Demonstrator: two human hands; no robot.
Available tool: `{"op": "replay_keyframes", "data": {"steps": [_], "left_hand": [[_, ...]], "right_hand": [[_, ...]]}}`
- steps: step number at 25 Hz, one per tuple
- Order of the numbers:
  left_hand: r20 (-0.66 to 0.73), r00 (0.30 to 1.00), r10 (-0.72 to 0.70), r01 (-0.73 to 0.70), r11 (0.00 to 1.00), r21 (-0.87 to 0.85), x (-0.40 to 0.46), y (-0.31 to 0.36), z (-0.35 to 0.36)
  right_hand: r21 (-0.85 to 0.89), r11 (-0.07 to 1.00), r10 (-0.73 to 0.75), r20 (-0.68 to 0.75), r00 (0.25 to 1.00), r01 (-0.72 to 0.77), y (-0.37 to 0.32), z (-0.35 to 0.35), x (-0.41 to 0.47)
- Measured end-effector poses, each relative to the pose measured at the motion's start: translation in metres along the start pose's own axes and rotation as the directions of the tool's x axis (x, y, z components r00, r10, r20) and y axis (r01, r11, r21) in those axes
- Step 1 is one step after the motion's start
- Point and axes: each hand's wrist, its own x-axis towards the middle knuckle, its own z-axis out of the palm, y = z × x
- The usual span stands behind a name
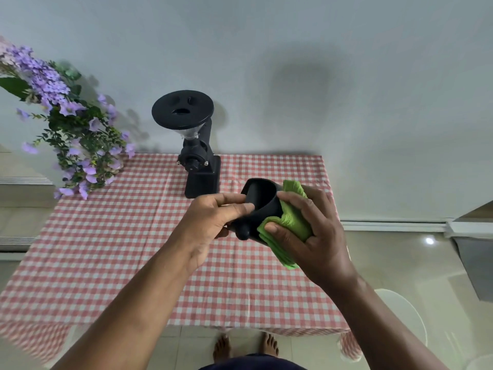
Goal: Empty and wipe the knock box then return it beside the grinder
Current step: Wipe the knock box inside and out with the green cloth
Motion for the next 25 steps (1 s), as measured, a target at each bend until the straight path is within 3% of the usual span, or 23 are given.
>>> {"op": "replay_keyframes", "data": {"steps": [5, 11, 14, 16, 18, 23, 25], "left_hand": [[0.057, 0.994, 0.096, -0.097, 0.995, 0.017, -0.010, -0.001, 0.007], [0.151, 0.971, 0.186, -0.216, 0.951, 0.221, -0.017, 0.004, 0.009], [0.148, 0.958, 0.244, -0.279, 0.908, 0.314, -0.020, 0.001, 0.011], [0.107, 0.957, 0.270, -0.291, 0.894, 0.341, -0.018, -0.001, 0.007], [0.103, 0.955, 0.279, -0.297, 0.878, 0.375, -0.016, -0.002, 0.003], [0.147, 0.929, 0.338, -0.367, 0.811, 0.456, -0.018, 0.002, 0.008], [0.127, 0.917, 0.378, -0.387, 0.768, 0.511, -0.016, 0.002, 0.009]], "right_hand": [[-0.041, 0.997, -0.074, -0.130, 0.989, 0.069, -0.001, -0.002, 0.004], [0.022, 0.991, 0.132, -0.099, 0.986, -0.131, -0.009, -0.011, 0.036], [-0.106, 0.991, 0.109, 0.218, 0.970, -0.088, -0.018, -0.012, 0.040], [-0.115, 0.989, 0.139, 0.466, 0.874, -0.095, -0.023, -0.022, 0.039], [-0.113, 0.989, 0.146, 0.557, 0.817, -0.099, -0.026, -0.030, 0.037], [-0.146, 0.950, 0.311, 0.365, 0.877, -0.276, -0.022, -0.017, 0.042], [-0.170, 0.945, 0.320, 0.312, 0.894, -0.279, -0.020, -0.010, 0.039]]}}
